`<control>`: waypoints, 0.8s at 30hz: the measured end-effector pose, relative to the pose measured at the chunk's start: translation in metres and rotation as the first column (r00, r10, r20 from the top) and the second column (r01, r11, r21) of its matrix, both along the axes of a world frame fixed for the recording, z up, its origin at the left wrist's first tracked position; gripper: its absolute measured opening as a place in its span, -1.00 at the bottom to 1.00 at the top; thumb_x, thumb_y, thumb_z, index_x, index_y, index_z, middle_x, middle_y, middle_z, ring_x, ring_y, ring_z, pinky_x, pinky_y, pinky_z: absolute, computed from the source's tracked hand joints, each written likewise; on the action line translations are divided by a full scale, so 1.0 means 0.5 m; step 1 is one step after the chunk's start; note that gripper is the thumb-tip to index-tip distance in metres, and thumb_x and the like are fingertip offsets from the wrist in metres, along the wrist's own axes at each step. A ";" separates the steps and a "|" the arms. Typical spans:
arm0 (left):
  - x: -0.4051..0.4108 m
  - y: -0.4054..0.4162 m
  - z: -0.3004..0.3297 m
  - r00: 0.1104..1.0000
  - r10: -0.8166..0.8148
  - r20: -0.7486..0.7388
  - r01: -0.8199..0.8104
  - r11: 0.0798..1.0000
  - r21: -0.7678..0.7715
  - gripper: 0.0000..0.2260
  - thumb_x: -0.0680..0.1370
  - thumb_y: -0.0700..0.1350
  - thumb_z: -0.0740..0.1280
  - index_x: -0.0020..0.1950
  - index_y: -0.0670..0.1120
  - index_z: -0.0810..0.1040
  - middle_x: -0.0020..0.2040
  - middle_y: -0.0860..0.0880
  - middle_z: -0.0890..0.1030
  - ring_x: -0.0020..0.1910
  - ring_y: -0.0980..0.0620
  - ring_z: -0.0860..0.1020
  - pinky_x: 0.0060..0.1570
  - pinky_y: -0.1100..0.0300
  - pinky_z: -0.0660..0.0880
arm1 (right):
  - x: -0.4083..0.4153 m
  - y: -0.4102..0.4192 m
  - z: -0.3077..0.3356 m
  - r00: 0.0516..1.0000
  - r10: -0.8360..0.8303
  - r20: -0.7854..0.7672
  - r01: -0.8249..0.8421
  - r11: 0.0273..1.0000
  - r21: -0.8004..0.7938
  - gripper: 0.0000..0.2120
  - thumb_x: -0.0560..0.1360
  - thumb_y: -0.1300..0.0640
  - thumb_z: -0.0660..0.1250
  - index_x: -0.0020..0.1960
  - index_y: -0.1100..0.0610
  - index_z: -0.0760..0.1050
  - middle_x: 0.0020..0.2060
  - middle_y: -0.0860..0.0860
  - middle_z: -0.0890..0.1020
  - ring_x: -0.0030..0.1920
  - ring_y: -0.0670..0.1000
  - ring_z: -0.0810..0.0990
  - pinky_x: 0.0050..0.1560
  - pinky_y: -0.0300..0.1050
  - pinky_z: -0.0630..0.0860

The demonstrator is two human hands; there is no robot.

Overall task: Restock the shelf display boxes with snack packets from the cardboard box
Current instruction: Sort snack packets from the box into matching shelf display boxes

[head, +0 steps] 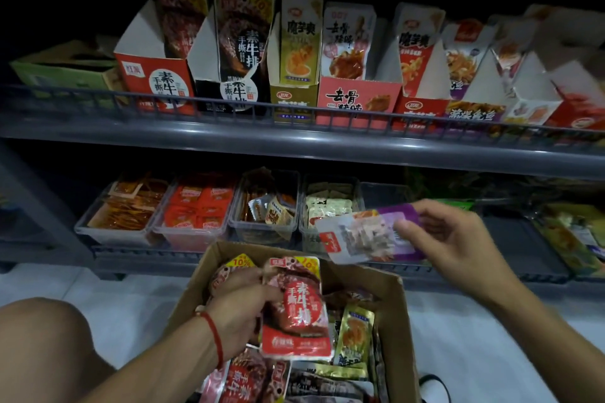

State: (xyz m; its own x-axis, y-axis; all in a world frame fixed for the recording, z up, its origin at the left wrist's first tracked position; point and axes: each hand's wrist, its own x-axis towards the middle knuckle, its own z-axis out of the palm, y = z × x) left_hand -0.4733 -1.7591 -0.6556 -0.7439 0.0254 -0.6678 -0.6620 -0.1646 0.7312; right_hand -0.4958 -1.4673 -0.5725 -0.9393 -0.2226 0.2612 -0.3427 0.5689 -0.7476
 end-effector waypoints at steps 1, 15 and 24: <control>-0.001 0.008 0.007 1.000 -0.016 0.010 0.015 0.998 0.060 -0.72 0.54 -0.44 0.30 0.22 -0.24 0.59 0.06 -0.29 0.71 0.11 -0.29 0.66 0.21 -0.26 0.57 | 0.011 -0.015 -0.009 0.988 0.037 -0.151 -0.023 0.995 0.094 -0.90 0.60 0.02 0.35 0.07 -0.03 0.62 -0.09 -0.16 0.71 -0.08 -0.19 0.69 -0.14 -0.33 0.62; -0.007 0.045 0.043 0.953 -0.106 -0.284 0.170 0.962 0.212 -0.42 0.45 -0.48 0.41 0.38 -0.04 0.51 0.19 -0.24 0.68 0.20 -0.30 0.63 0.25 -0.27 0.52 | 0.044 -0.112 -0.069 0.934 0.353 -0.048 -0.325 0.900 0.290 -0.77 0.61 -0.01 0.34 0.24 -0.07 0.62 0.14 -0.28 0.55 0.25 -0.22 0.48 0.27 -0.29 0.44; -0.029 0.060 0.164 0.800 -0.334 -0.498 0.275 0.942 -0.191 -0.50 0.53 -0.36 0.44 0.33 0.10 0.49 0.10 -0.04 0.73 0.04 -0.10 0.72 0.02 -0.12 0.67 | -0.006 -0.076 0.021 0.987 -0.116 0.115 0.118 0.993 -0.013 -0.53 0.52 -0.06 0.45 0.35 -0.18 0.36 0.03 -0.23 0.60 0.05 -0.30 0.61 -0.05 -0.25 0.63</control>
State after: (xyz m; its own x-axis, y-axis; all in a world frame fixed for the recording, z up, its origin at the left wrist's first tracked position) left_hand -0.4878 -1.7293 -0.5736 -0.9444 0.2618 -0.1988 -0.1847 0.0778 0.9797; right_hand -0.4988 -1.5055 -0.5621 -0.9824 -0.1050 0.1547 -0.1868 0.5848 -0.7894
